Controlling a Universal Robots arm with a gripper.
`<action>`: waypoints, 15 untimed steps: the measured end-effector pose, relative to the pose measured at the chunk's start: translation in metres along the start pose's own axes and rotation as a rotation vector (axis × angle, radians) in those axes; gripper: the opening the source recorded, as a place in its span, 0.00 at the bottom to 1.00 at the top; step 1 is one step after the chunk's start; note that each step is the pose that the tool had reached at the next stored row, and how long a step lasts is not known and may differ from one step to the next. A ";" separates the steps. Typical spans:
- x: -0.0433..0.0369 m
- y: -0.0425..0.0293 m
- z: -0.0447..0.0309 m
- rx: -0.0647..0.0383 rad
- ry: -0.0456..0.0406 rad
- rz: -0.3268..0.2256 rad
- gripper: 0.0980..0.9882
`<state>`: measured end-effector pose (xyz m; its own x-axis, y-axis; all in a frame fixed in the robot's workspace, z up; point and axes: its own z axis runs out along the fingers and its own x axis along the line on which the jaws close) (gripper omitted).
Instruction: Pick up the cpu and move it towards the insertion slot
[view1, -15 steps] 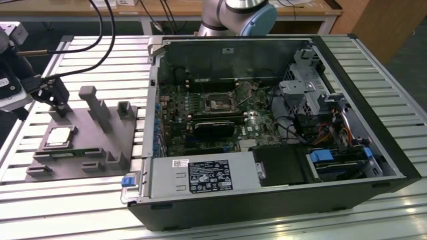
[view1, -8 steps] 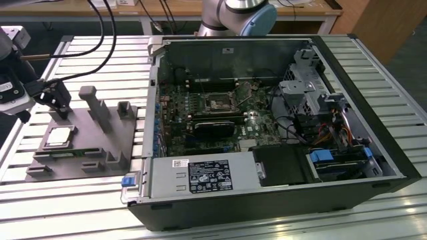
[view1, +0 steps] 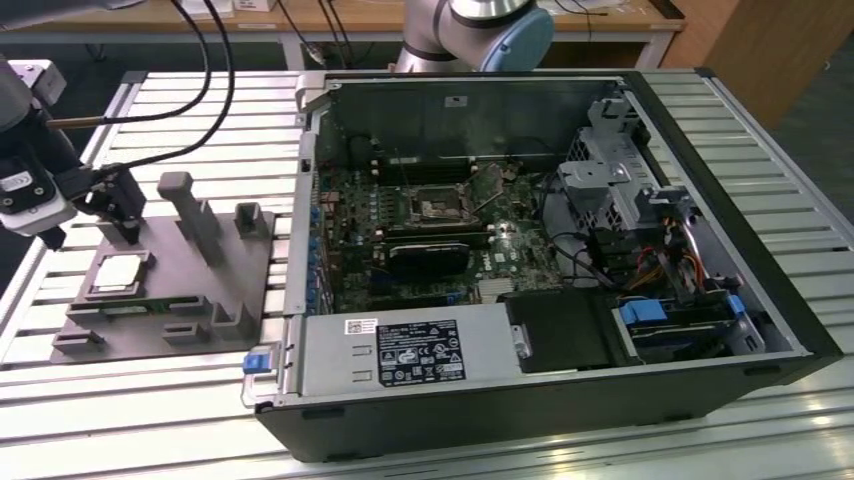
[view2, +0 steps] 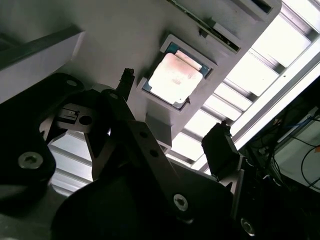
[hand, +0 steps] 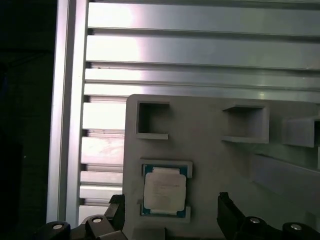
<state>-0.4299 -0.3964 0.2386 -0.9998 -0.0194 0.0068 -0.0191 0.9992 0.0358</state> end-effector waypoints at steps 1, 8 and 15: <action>0.0000 -0.0001 0.0013 0.000 0.0000 0.000 0.81; 0.0000 -0.0004 0.0104 0.000 0.0000 0.000 0.81; -0.0001 -0.0009 0.0222 0.000 0.0000 0.000 0.81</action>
<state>-0.4300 -0.3965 0.2164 -0.9998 -0.0194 0.0068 -0.0191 0.9992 0.0356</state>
